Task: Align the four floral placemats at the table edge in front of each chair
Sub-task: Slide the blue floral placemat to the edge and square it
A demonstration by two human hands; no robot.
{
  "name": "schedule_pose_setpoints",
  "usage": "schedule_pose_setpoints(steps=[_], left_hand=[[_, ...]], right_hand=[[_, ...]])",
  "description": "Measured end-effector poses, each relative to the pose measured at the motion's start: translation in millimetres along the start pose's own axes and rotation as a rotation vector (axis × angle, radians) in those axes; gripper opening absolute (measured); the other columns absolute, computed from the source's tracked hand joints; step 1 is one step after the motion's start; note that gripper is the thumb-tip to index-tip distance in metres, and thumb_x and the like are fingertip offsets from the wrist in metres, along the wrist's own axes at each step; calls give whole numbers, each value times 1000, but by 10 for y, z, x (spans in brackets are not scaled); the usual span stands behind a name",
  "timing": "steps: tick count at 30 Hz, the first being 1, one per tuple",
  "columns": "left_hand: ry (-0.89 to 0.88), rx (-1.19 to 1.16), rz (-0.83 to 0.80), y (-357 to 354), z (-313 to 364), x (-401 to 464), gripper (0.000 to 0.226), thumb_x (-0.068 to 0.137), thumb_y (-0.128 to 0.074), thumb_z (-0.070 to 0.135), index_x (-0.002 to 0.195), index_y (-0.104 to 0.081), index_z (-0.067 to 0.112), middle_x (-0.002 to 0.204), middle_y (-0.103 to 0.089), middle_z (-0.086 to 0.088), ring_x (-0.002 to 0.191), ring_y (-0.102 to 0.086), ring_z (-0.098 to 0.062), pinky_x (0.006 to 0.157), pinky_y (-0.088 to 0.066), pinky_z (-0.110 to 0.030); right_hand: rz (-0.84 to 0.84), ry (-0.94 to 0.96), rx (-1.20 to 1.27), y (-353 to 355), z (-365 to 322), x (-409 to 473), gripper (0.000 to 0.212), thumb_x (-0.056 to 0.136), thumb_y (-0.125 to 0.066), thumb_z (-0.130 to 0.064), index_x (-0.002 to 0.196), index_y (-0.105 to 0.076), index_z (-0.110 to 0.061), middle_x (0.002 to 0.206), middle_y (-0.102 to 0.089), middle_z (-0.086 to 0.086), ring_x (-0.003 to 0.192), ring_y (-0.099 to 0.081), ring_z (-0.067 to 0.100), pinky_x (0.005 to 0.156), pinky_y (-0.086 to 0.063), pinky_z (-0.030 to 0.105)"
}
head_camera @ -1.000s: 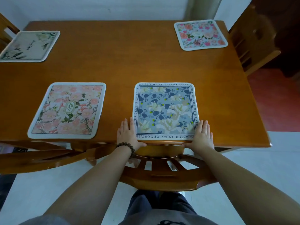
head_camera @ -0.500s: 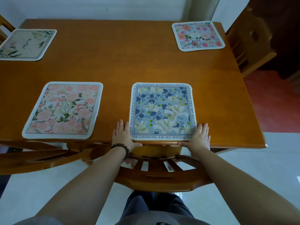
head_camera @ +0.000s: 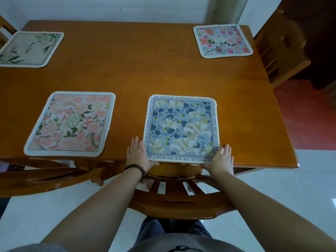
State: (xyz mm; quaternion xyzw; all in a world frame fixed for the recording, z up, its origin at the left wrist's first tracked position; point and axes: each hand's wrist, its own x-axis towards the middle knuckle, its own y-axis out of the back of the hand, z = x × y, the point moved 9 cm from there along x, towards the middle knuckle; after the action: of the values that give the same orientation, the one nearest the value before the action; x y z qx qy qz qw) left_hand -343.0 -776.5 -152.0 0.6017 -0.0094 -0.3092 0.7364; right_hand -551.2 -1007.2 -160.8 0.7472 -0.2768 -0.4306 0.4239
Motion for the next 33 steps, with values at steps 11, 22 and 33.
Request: schedule_pose_setpoints(steps=[11,22,33], left_hand=[[-21,74,26,32,5,16,112,56,-82,57,140,-25,9,156,-15,-11,145,-9,-25,116,-17,-44],[-24,201,-141,-85,36,-11,138,55,-51,90,148,18,17,158,14,-12,144,15,-30,115,0,-53],[-230,178,3,184,695,68,108,73,-30,86,150,13,24,159,13,-6,144,17,-27,116,3,-52]], right_hand=[[43,47,-110,48,-41,48,115,60,-83,-50,143,-20,0,155,-13,22,146,-3,33,118,-9,42],[-139,-12,-193,69,-26,12,138,60,-76,-64,149,14,-8,159,8,13,145,12,31,113,-4,58],[62,33,-99,565,-46,95,95,85,-37,-72,152,4,-20,159,12,8,144,17,25,114,1,57]])
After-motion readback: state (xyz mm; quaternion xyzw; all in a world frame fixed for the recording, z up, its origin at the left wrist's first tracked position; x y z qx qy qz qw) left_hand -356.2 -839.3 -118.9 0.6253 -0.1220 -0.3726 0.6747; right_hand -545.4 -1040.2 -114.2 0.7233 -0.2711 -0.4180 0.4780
